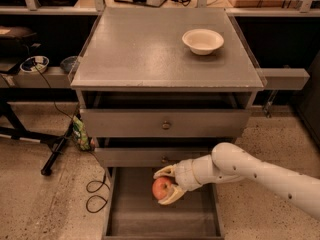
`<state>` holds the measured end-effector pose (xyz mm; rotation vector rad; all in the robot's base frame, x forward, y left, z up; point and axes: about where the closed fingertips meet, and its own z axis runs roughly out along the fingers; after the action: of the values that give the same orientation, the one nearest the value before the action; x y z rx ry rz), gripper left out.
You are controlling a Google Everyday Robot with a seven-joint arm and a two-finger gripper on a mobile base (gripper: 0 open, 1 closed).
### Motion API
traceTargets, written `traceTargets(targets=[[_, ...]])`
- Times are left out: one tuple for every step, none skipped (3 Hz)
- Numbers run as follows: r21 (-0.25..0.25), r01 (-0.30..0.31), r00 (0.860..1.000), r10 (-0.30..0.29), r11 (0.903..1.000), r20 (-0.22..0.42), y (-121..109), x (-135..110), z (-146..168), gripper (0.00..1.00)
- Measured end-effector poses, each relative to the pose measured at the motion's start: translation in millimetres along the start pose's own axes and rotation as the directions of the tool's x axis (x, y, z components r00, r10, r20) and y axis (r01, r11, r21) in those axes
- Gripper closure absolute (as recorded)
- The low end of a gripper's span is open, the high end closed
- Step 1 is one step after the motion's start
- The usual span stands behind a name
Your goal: Pick apple from bottom drawer and place on counter
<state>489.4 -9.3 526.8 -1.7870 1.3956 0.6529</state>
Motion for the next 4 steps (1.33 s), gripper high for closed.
traceTargets(targets=[[0.001, 0.019, 0.998, -0.019, 0.9998, 0.052, -16, -28, -14, 1.0], [0.04, 0.073, 0.994, -0.075, 0.9966, 0.075, -37, -58, -38, 1.0], [0.099, 0.133, 0.987, -0.141, 0.9861, 0.073, -62, -87, -67, 1.0], [0.153, 0.188, 0.979, -0.198, 0.9701, 0.051, -87, -111, -93, 1.0]])
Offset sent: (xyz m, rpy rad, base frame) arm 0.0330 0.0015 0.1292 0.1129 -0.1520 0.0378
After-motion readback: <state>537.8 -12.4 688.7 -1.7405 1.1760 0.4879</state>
